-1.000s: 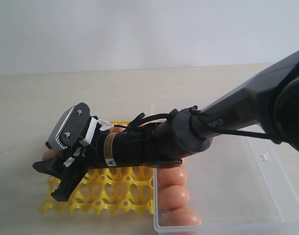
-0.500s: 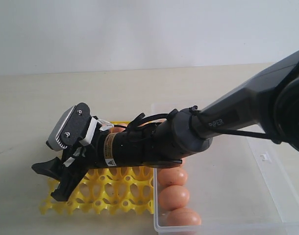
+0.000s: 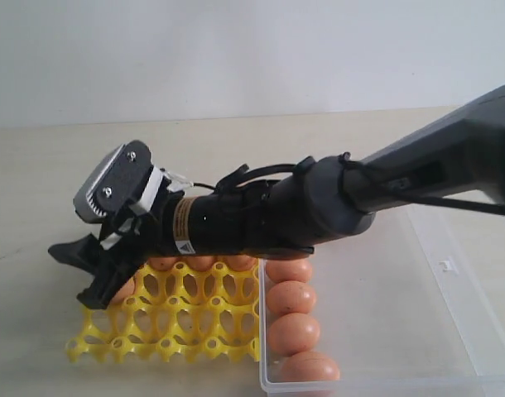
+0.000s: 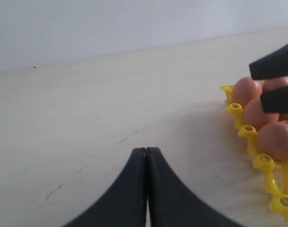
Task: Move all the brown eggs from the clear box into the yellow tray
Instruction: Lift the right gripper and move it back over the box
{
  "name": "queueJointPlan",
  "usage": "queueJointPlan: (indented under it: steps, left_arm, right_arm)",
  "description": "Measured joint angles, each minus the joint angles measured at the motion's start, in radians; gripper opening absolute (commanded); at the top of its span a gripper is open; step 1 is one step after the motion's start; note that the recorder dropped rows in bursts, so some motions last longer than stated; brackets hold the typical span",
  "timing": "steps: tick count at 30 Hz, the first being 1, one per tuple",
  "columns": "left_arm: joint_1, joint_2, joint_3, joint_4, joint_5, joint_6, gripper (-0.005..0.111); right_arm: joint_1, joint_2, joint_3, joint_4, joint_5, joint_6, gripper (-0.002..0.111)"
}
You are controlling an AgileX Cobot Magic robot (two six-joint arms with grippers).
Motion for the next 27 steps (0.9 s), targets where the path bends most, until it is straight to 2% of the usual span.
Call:
queueJointPlan:
  steps: [4,8,12,14,16,19,20,23,25,27]
  left_arm:
    - [0.000,0.000,0.000,0.000,0.000,0.000,0.000]
    - [0.000,0.000,0.000,0.000,0.000,0.000,0.000]
    - [0.000,0.000,0.000,0.000,0.000,0.000,0.000]
    - [0.000,0.000,0.000,0.000,0.000,0.000,0.000]
    - [0.000,0.000,0.000,0.000,0.000,0.000,0.000]
    - [0.000,0.000,0.000,0.000,0.000,0.000,0.000]
    - [0.000,0.000,0.000,0.000,0.000,0.000,0.000]
    - [0.000,0.000,0.000,0.000,0.000,0.000,0.000]
    - [0.000,0.000,0.000,0.000,0.000,0.000,0.000]
    - [0.000,0.000,0.000,0.000,0.000,0.000,0.000]
  right_arm:
    - [-0.018,-0.094,0.000,-0.012,0.120,0.150,0.047]
    - [-0.036,-0.197,0.000,-0.041,0.318,0.395,0.027]
    - [-0.054,-0.315,0.021,-0.053,0.502,0.476,0.005]
    - [-0.067,-0.377,0.044,-0.047,0.577,0.483,0.000]
    - [-0.087,-0.441,0.071,-0.011,0.657,0.465,0.000]
    - [-0.120,-0.515,0.105,0.099,0.834,0.331,0.000]
    - [-0.150,-0.549,0.115,0.200,0.975,0.189,0.000]
    - [-0.242,-0.574,0.112,0.462,1.235,-0.068,0.002]
    - [-0.309,-0.564,0.081,0.626,1.363,-0.200,0.011]
    - [-0.359,-0.527,0.026,0.750,1.457,-0.286,0.029]
